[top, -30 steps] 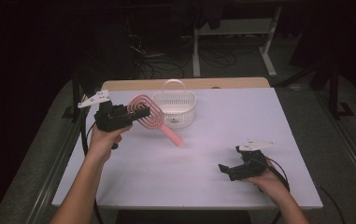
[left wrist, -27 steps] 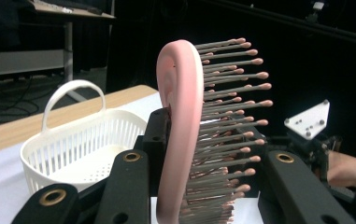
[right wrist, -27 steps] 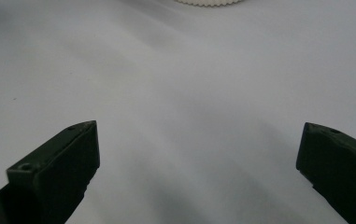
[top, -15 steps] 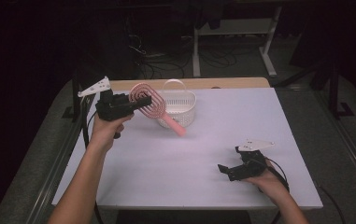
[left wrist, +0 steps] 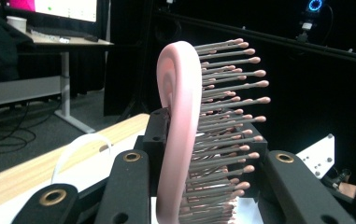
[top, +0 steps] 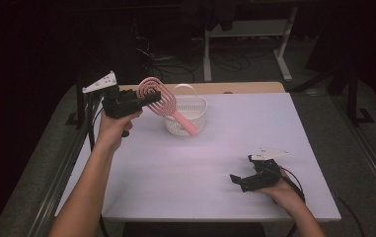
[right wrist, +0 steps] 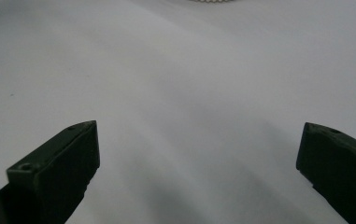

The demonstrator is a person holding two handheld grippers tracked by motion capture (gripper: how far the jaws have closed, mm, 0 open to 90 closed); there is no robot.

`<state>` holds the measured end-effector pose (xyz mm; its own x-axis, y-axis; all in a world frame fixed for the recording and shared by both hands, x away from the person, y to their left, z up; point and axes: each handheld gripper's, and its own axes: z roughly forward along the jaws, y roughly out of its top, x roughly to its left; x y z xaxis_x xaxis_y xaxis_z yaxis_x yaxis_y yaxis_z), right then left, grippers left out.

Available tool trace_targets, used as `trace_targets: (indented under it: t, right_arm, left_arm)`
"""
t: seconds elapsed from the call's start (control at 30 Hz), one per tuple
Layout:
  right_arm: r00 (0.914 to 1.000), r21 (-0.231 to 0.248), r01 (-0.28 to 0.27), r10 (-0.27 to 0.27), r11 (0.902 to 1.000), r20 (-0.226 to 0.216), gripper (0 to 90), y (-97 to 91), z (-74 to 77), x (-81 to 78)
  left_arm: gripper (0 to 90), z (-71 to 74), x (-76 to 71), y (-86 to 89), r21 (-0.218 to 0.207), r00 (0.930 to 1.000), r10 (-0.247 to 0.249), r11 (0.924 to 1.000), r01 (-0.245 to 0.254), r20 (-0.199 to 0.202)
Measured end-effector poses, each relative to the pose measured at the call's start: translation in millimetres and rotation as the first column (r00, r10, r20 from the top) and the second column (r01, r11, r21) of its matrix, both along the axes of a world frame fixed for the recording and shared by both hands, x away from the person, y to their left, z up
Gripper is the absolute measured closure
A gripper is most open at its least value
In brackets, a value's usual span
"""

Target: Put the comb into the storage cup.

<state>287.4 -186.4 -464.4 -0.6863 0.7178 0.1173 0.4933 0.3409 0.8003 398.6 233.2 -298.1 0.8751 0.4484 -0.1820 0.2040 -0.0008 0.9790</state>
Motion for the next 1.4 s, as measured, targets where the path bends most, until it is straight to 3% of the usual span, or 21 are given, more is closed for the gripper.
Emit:
trace_targets:
  t: [0.37, 0.77, 1.4]
  right_arm:
    - [1.0, 0.001, 0.004, -0.004, 1.0, 0.0, 0.0, -0.4, 0.1, 0.2]
    - [1.0, 0.001, 0.006, -0.006, 1.0, -0.002, 0.0, -0.8, 0.0, 0.5]
    - [1.0, 0.004, 0.004, -0.004, 1.0, -0.001, 0.0, -1.8, 0.4, 0.3]
  left_arm:
    - [65.5, 10.5, 17.7, -5.1, 0.021, 0.9995, 0.015, 0.9997, -0.016, 0.027]
    - [65.5, 16.1, 37.7, -8.3, 0.019, 0.997, 0.065, 0.9977, -0.065, 0.043]
    - [65.5, -10.3, 63.9, -25.4, 0.052, 0.9915, 0.13, 0.9901, -0.13, 0.004]
